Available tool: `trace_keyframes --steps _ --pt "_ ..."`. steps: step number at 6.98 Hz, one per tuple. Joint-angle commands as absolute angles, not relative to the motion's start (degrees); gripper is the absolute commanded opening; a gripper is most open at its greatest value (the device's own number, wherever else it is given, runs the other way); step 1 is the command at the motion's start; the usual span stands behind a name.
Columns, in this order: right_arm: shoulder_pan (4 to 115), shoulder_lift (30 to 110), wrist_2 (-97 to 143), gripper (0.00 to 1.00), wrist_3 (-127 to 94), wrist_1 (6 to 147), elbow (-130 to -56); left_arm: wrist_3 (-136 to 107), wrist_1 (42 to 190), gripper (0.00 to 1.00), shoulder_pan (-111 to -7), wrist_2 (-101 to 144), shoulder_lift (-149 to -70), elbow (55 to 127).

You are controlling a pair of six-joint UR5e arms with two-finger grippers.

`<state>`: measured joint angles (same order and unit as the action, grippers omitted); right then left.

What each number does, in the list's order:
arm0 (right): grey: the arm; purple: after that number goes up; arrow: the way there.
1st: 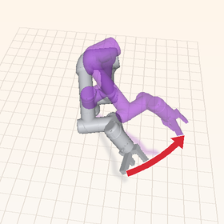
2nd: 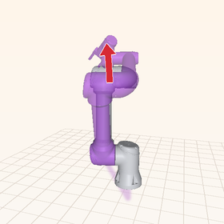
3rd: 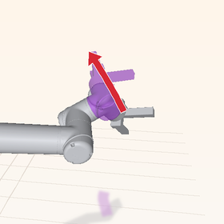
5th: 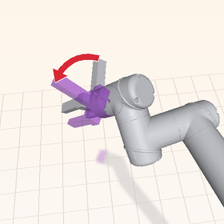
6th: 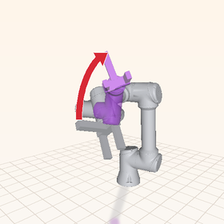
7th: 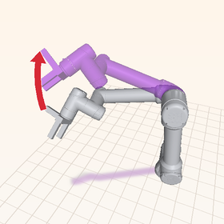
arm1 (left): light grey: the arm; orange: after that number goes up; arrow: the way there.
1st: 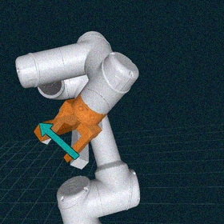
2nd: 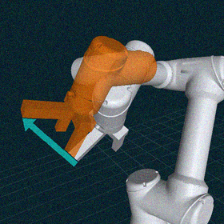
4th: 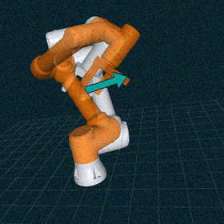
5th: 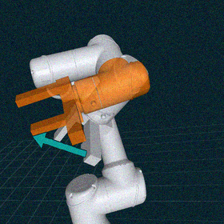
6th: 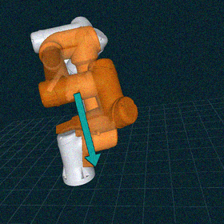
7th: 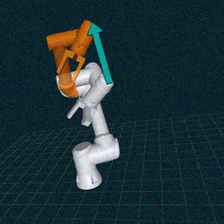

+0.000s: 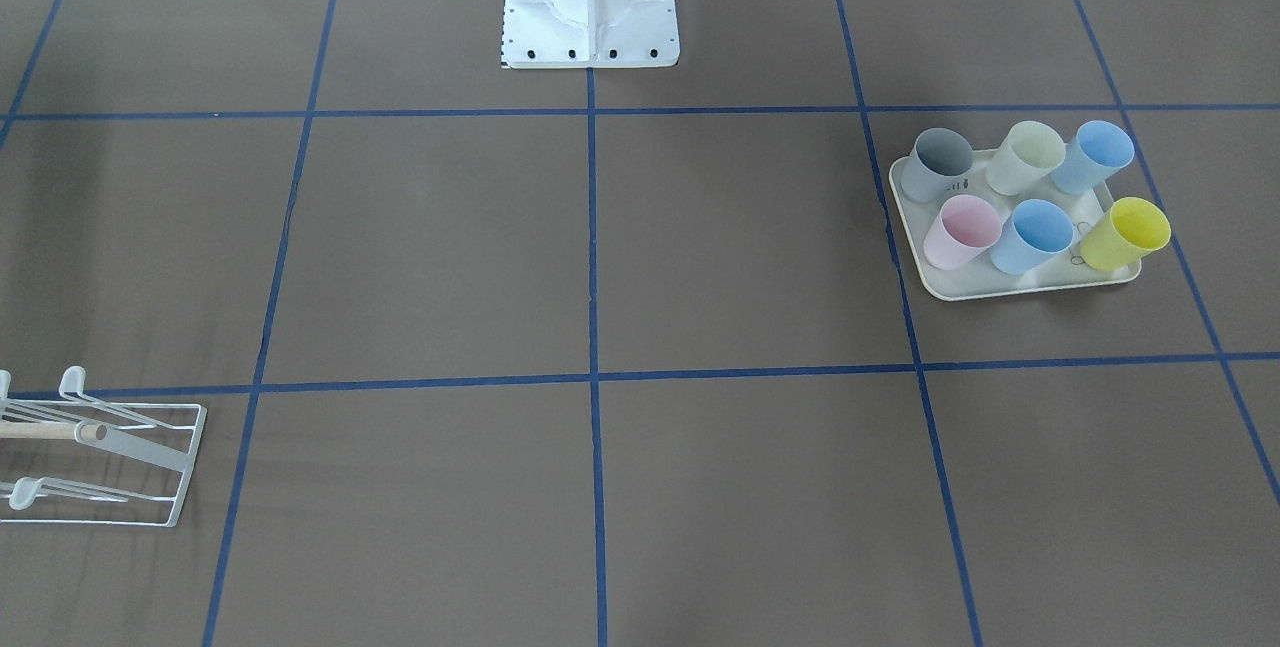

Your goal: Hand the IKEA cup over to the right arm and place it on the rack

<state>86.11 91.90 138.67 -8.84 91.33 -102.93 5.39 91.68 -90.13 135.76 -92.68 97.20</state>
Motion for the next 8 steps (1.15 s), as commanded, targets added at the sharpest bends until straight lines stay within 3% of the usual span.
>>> trace_keyframes --steps 1,3,8 --pt "83.5 89.1 141.3 1.00 -9.3 91.7 -103.8 5.4 91.8 1.00 -87.1 136.7 -92.2 97.0" --pt "81.7 86.5 141.5 1.00 -20.3 91.2 -105.5 -3.7 94.5 1.00 -84.7 140.4 -90.9 96.2" --pt "79.3 86.0 141.5 1.00 -22.8 91.7 -108.9 -28.2 127.2 1.00 -77.3 139.5 -84.1 87.8"
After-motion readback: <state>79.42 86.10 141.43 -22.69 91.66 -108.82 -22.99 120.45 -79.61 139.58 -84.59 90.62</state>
